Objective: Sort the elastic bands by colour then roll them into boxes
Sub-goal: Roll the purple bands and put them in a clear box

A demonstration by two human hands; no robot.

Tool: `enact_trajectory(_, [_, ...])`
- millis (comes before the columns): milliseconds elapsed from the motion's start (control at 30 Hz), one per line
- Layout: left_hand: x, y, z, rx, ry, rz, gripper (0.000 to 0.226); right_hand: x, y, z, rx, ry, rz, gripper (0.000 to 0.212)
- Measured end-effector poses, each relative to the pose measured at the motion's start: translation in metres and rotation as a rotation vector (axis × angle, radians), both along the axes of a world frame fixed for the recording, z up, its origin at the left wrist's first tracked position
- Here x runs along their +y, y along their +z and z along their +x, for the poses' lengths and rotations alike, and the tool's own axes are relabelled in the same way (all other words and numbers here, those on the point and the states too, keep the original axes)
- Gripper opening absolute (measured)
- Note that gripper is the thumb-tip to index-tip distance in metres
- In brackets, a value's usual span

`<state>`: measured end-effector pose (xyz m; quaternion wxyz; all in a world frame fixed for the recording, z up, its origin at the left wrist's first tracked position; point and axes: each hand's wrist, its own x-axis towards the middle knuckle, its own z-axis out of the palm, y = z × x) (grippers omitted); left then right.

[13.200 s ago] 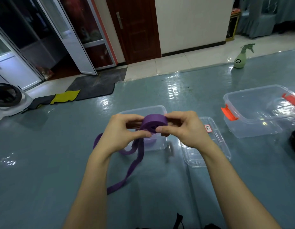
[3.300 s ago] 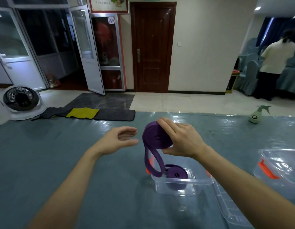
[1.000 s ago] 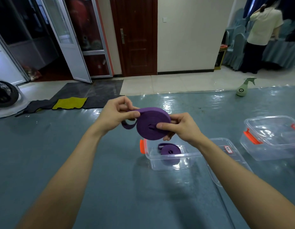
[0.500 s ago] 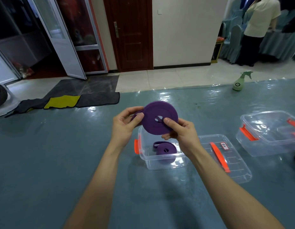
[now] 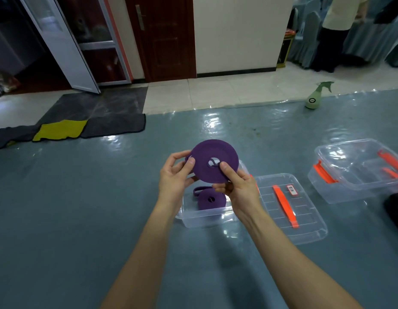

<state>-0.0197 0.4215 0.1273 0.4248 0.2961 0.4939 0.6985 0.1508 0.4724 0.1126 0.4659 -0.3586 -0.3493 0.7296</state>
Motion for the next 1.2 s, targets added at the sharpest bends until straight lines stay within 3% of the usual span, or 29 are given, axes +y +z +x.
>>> enact_trajectory(167, [0.014, -0.01, -0.002, 0.012, -0.035, -0.06, 0.033, 0.008, -0.018, -0.002, 0.017, 0.019, -0.076, 0.047])
enact_trajectory(267, [0.023, -0.021, -0.009, 0.015, -0.008, -0.1, 0.035, 0.019, -0.026, 0.005, -0.099, 0.142, -0.063, 0.076])
enact_trajectory(367, [0.033, -0.038, -0.015, 0.041, -0.02, -0.172, 0.036, 0.034, -0.034, 0.018, -0.639, 0.152, 0.282, 0.105])
enact_trajectory(433, [0.041, -0.051, -0.015, 0.056, -0.055, -0.23, 0.036, 0.043, -0.042, 0.021, -1.038, 0.149, 0.6, 0.107])
enact_trajectory(567, [0.058, -0.083, -0.012, 0.018, -0.096, -0.362, 0.037, 0.061, -0.062, 0.015, -1.381, 0.307, 0.672, 0.1])
enact_trajectory(733, [0.08, -0.116, -0.018, 0.075, -0.149, -0.583, 0.039, 0.079, -0.082, 0.002, -1.586, 0.432, 0.638, 0.094])
enact_trajectory(867, [0.096, -0.137, -0.029, 0.29, -0.15, -0.729, 0.053, 0.089, -0.095, -0.016, -1.686, 0.501, 0.637, 0.095])
enact_trajectory(1000, [0.102, -0.154, -0.03, 0.605, -0.169, -0.846, 0.05, 0.095, -0.107, -0.031, -1.727, 0.612, 0.564, 0.103])
enact_trajectory(1200, [0.103, -0.169, -0.026, 0.721, -0.189, -0.936, 0.044, 0.102, -0.12, -0.042, -1.796, 0.73, 0.543, 0.115])
